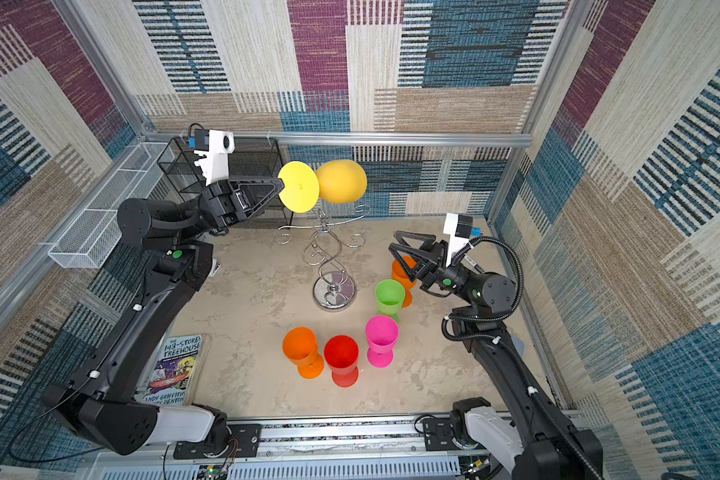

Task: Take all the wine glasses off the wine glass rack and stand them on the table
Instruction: 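Carry the yellow glass toward the right gripper while the right gripper reaches to its bowl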

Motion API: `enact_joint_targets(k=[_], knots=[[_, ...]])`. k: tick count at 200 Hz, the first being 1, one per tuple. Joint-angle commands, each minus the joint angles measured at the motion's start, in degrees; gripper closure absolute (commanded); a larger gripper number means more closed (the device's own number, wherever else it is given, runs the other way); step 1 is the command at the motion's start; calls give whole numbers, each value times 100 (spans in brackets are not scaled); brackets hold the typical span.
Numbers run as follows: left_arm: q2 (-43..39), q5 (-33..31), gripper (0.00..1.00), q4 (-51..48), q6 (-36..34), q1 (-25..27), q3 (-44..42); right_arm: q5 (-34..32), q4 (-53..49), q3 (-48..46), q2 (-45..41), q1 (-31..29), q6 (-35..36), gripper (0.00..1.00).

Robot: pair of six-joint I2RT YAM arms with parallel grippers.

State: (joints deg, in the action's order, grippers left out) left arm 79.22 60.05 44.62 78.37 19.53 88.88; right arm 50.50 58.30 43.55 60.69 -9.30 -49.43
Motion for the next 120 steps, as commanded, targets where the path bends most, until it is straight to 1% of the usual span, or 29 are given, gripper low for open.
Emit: enact_joint_targets(k=[1, 17, 46, 72, 120], knots=[[-91, -163, 100, 935, 447, 157, -165, 297, 2264, 101, 526, 11, -1292, 49], [-100, -168, 100, 1108, 601, 253, -287, 321, 3089, 260, 968, 8, -1802, 50], [-199, -233, 100, 1205, 649, 384, -656, 356, 3911, 574, 1462, 18, -2383, 49], [-319, -240, 100, 1182, 566, 384, -893, 437, 4179, 770, 1644, 30, -2611, 49], [-227, -252, 100, 1399, 799, 385, -1016, 579, 4743, 1050, 1948, 26, -3068, 50]])
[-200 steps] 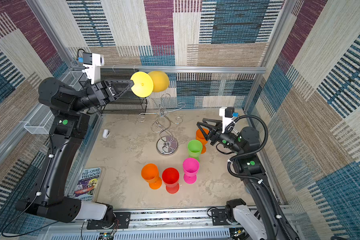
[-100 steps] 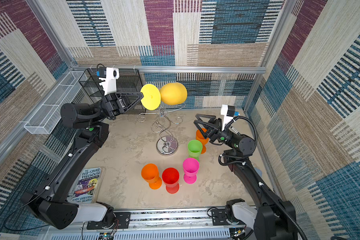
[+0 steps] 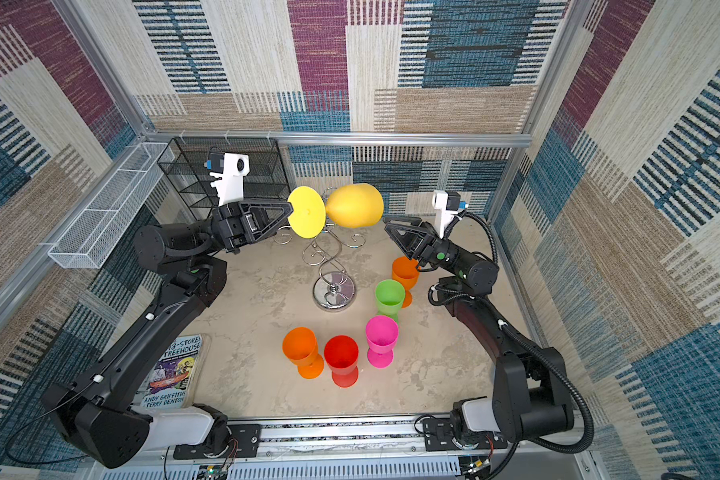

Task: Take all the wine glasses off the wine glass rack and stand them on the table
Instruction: 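Carry the yellow glass toward the right gripper while the right gripper reaches to its bowl, then close the right gripper on the yellow bowl while the left gripper holds the foot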

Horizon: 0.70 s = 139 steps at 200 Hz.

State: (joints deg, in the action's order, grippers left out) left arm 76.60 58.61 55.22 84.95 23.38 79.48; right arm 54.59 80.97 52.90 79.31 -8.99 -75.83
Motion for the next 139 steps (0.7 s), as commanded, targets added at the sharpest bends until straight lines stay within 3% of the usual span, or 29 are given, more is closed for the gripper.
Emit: enact_joint_targets(k=[1, 139], knots=[[37, -106, 100, 344, 148, 0, -79, 173, 2476, 115, 90, -1, -421, 50], [289, -301, 100, 969, 628, -79, -205, 253, 2476, 53, -118, 126, -355, 50]])
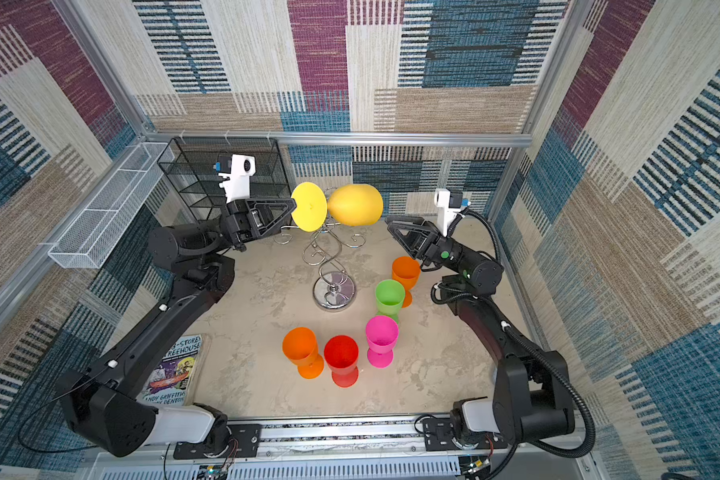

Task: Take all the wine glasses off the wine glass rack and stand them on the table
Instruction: 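Close the right gripper on the yellow bowl while the left gripper holds the foot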

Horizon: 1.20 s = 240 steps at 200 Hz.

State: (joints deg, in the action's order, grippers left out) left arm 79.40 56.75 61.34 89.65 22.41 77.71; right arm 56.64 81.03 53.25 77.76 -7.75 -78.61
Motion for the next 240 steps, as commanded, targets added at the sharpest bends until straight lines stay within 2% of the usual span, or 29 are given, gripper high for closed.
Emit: enact_joint_targets(k=[1, 35, 87, 161, 240], knots=[[12, -118, 100, 372, 162, 17, -33, 44, 2470, 18, 42, 1, -77, 50], [195, -284, 100, 884, 556, 93, -254, 49, 2473, 98, 91, 2, -84, 50], [351, -362, 100, 994, 585, 226, -340, 71, 2473, 150, 19, 4, -94, 50], [825, -709, 100, 1926, 1315, 360, -390, 57, 2469, 93, 7, 1, -93, 53], [878, -697, 100, 1927, 1266, 387, -409, -39, 2470, -70, -79, 10, -52, 57]])
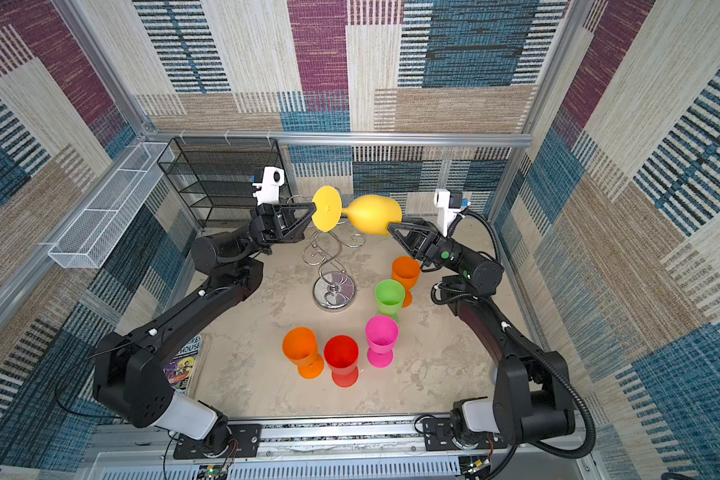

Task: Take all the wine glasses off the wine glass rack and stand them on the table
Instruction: 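Close the right gripper on the yellow bowl while the left gripper holds the foot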

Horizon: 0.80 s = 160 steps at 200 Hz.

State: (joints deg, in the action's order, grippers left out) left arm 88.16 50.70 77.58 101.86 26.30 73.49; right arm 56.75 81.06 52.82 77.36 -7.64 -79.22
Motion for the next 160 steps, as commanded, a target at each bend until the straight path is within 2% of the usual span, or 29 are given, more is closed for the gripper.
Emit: enact_joint_targets(k=[1, 57, 108, 160], knots=[[1, -89, 100, 302, 48, -3, 10, -50, 2468, -30, -38, 4, 11, 57], [60, -87, 100, 310, 79, -3, 13, -120, 2459, -8, -42, 9, -10, 66], [105, -81, 100, 310, 71, 6, 82, -167, 2309, -69, -75, 43, 11, 85], [148, -70, 88, 310, 53, 32, 131, -206, 1933, -61, -236, 52, 149, 92]])
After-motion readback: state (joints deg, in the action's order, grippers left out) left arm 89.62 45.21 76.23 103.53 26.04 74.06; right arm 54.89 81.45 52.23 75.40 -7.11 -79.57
